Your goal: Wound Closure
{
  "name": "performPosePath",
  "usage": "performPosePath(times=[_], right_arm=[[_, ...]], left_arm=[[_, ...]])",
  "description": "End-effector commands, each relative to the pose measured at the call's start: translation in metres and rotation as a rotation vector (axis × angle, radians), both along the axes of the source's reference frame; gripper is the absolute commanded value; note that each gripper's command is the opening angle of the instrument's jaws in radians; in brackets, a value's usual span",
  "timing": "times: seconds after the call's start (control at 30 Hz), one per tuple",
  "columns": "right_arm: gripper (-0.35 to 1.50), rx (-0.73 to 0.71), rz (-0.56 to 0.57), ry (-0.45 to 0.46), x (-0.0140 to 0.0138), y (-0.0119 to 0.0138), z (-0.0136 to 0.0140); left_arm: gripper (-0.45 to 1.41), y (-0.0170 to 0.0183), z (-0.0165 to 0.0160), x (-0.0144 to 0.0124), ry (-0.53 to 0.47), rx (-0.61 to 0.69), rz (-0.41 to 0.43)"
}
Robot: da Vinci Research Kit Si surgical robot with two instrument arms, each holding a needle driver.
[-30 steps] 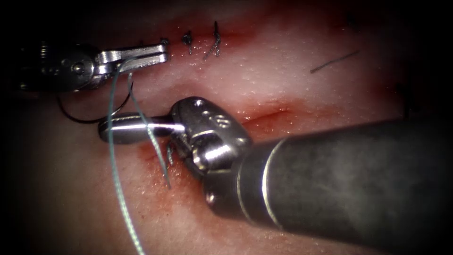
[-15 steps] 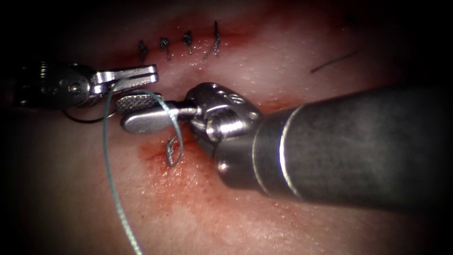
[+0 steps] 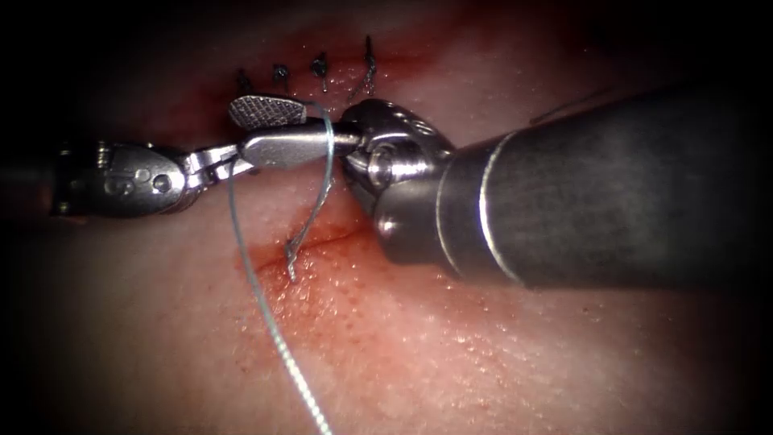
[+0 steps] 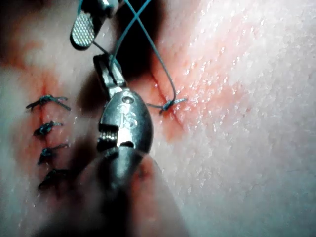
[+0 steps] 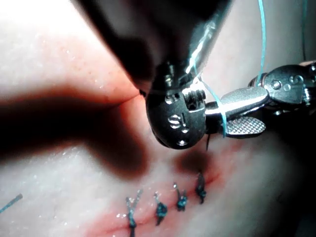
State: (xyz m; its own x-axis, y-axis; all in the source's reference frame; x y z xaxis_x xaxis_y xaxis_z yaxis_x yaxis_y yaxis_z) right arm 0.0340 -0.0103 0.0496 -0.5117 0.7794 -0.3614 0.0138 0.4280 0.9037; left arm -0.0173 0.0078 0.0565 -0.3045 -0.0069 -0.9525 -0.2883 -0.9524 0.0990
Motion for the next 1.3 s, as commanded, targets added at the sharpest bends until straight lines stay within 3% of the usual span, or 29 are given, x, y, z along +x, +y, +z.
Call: performPosePath(times=[0.03, 0.13, 0.23, 0.4, 0.63, 0.83, 0.97, 1.3], right_arm=[[0.68, -0.027, -0.004, -0.008, 0.0003, -0.0003, 0.0012], [0.68, -0.097, -0.032, -0.025, -0.0003, -0.0007, 0.0029], [0.66, -0.061, -0.093, -0.099, -0.0003, -0.0018, 0.0046], [0.63, 0.065, -0.143, -0.166, -0.0001, -0.0033, 0.0062], [0.58, 0.284, -0.122, -0.291, 0.0003, -0.0042, 0.0061], [0.61, 0.51, -0.071, -0.518, -0.0001, -0.0068, 0.008], [0.68, 0.56, -0.062, -0.584, -0.0009, -0.0076, 0.0093], [0.79, 0.617, -0.052, -0.641, -0.0019, -0.0077, 0.0103]], left_arm=[[-0.45, -0.0007, 0.0007, -0.0006, 0.022, 0.007, -0.018], [-0.45, -0.0021, 0.0011, -0.001, 0.134, 0.042, -0.118], [-0.45, -0.0039, 0.001, -0.0022, 0.226, 0.082, -0.124], [-0.45, -0.0064, 0.0014, -0.0039, 0.257, 0.146, -0.076], [-0.45, -0.0077, 0.0019, -0.0047, 0.277, 0.166, -0.036], [-0.45, -0.0084, 0.0028, -0.0047, 0.321, 0.181, -0.014], [-0.45, -0.0083, 0.003, -0.0044, 0.335, 0.17, 0.001], [-0.45, -0.0082, 0.0035, -0.004, 0.34, 0.163, 0.009]])
